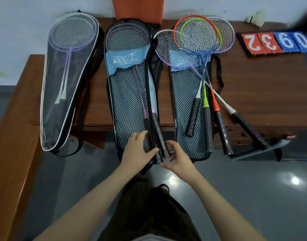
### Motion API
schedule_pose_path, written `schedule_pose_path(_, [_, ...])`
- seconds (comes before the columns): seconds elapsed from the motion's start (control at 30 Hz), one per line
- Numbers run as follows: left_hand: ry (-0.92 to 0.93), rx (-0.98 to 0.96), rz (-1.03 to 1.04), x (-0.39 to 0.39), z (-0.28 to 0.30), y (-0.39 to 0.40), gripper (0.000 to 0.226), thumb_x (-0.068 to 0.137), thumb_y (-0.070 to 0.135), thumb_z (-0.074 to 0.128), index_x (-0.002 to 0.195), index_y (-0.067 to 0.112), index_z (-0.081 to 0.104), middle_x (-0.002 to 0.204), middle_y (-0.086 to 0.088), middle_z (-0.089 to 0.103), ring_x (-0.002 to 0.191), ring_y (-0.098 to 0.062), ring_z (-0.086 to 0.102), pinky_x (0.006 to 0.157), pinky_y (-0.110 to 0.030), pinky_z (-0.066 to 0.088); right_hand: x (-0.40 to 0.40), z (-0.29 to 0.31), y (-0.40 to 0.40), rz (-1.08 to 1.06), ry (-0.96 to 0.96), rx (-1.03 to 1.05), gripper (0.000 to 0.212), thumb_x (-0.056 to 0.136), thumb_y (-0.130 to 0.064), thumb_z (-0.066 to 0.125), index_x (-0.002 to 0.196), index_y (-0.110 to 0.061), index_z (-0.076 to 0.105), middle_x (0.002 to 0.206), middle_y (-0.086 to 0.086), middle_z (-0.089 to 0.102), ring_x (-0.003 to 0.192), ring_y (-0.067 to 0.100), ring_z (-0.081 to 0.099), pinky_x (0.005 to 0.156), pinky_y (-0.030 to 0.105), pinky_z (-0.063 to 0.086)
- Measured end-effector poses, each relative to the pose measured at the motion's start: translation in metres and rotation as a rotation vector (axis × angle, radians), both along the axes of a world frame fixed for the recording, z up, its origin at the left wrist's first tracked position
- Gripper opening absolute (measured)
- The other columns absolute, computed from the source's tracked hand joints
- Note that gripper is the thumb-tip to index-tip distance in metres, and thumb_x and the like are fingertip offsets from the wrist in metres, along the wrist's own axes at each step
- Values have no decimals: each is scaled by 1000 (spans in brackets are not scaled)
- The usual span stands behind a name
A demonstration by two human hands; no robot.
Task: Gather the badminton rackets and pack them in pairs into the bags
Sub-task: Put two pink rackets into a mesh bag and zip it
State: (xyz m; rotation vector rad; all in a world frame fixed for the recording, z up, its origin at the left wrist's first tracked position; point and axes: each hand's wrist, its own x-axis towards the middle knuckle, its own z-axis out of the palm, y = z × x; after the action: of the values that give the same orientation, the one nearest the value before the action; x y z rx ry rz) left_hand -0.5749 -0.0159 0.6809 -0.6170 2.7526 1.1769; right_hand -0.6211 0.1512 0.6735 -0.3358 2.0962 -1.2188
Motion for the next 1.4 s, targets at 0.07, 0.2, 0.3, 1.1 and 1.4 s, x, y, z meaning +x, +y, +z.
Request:
schedule_pose_path(0.07, [-69, -4, -21, 7, -4, 5, 69, 80, 35, 67, 138, 17, 35, 121, -3, 45, 111, -16, 46, 94, -32, 43, 0, 1, -4, -7, 7, -30, 68, 71, -7, 77, 128, -18, 41, 105, -8, 57, 90, 4, 55, 74, 9, 43])
schedule_pose_path(0.2, [-15, 123, 80, 3, 5, 14, 49, 83, 16, 63, 130, 14, 47, 89, 4, 55, 80, -9, 54, 73, -15, 41, 3, 3, -3, -51, 46, -77, 66, 69, -3, 78, 126, -15, 46, 106, -6, 61, 92, 2, 59, 79, 15, 47])
schedule_pose_path(0.3, [42, 212, 130, 3, 13, 12, 45, 82, 9, 62, 126, 17, 53, 77, 9, 56, 71, -6, 56, 72, -15, 47, 3, 14, -7, -88, 87, -142, 62, 70, 0, 76, 125, -13, 49, 105, -2, 64, 89, -4, 59, 75, 7, 43])
schedule_pose_path(1.1, [302, 139, 45, 2, 60, -19, 35, 88, 21, 60, 121, 10, 58, 108, -3, 56, 100, -7, 50, 93, -22, 41, -28, 43, -43, -407, -328, -494, 34, 81, 5, 62, 113, -8, 58, 69, 2, 62, 67, 17, 57, 67, 29, 43])
schedule_pose_path(1.4, [281, -234, -333, -27, 38, -24, 55, 87, 51, 31, 130, 23, 50, 142, 10, 42, 137, -3, 22, 110, -29, 12, -47, 65, -30, -307, -160, -422, 29, 86, 5, 55, 113, -4, 58, 68, 2, 57, 58, 6, 51, 53, 16, 40])
